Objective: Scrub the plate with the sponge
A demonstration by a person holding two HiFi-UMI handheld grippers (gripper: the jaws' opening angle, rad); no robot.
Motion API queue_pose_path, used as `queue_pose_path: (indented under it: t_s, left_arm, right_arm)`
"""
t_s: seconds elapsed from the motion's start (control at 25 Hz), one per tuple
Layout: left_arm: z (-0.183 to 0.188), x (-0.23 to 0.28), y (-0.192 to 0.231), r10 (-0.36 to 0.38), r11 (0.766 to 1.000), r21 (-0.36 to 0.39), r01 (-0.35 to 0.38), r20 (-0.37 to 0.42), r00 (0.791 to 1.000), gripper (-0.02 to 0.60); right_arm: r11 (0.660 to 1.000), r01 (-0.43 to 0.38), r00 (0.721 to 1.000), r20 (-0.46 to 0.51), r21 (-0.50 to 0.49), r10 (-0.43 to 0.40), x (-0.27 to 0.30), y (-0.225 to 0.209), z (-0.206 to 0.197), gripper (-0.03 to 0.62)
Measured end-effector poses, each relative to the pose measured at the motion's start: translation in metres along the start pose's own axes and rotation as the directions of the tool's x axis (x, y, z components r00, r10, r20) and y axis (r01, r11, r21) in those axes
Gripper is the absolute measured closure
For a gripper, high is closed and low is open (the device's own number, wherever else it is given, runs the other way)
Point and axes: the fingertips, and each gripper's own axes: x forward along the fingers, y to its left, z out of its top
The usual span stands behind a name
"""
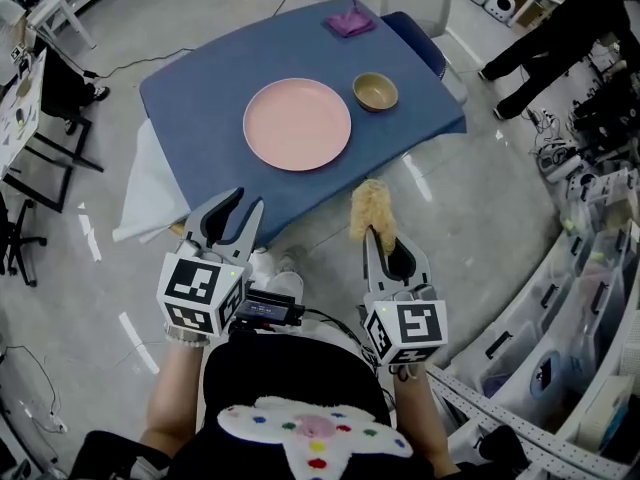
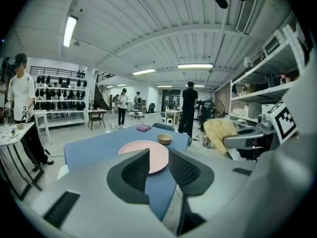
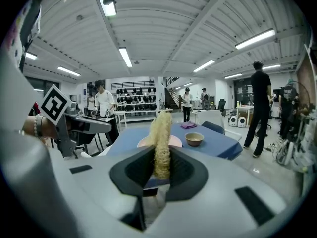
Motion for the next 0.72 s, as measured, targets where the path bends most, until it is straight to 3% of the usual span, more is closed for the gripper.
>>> queue_pose_path:
  t_s: [0.32,0.72]
  left_arm:
    - [0.002,0.054,0.042,0.011,0.999,-0.035,-0.013,-0.048,0.999,0.463]
    - [-0.003,0.084,0.089,0.032,0.994,-0.099,-0.041,-0.087,0.996,0.462]
  right_arm:
    - [1.000,0.000,0.999,-0.044,0.006,0.000,0.061,-0.013,0.008,0.537]
    - [0.999,-0.032,0.995,-0.094,-0.014,0.031,0.120,-0.008,0.020,0.537]
